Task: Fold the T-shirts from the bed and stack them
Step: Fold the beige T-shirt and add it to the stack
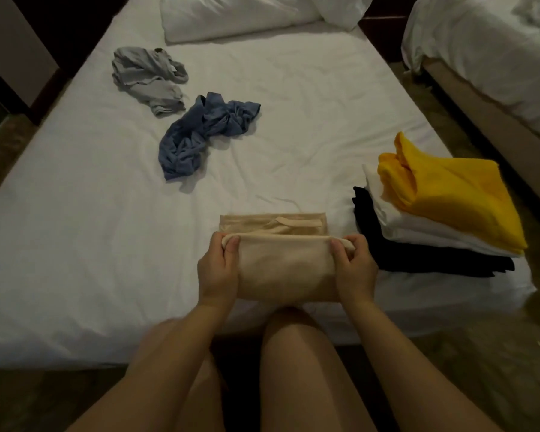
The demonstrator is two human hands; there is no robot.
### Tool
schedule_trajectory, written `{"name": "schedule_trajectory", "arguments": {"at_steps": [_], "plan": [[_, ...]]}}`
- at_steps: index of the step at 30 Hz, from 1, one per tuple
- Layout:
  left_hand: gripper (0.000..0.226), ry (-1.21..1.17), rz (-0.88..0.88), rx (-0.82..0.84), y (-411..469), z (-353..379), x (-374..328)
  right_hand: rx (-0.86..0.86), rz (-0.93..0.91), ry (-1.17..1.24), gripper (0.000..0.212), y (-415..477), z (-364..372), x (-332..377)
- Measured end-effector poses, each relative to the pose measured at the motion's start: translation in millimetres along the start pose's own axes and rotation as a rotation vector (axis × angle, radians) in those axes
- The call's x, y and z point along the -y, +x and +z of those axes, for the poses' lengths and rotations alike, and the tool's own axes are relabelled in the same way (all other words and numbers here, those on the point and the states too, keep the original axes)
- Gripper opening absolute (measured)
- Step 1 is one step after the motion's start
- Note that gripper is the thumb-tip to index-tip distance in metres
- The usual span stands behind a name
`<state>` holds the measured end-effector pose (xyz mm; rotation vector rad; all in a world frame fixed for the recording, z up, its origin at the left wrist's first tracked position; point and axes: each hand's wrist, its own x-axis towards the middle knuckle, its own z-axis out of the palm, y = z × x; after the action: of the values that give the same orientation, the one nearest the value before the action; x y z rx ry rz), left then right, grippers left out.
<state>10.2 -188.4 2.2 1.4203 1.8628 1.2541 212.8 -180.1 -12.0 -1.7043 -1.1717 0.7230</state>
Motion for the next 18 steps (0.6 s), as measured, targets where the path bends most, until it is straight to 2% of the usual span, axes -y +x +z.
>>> {"name": "schedule_trajectory", "arguments": {"at_steps": [6,14,18], "plan": [[0.025,0.092,-0.024,0.007,64.6,32.7,24.7,0.020,-0.013,-0.126,0.016,63.8,37.1,-0.4],[0.029,0.205,-0.093,-0.041,82.0,49.6,55.8,0.086,0.055,-0.407,0.030,89.2,65.7,-19.8],[0.027,0.192,-0.186,-0.043,77.3,46.4,52.4,0.105,0.133,-0.297,0.040,86.2,60.2,-16.6]]}}
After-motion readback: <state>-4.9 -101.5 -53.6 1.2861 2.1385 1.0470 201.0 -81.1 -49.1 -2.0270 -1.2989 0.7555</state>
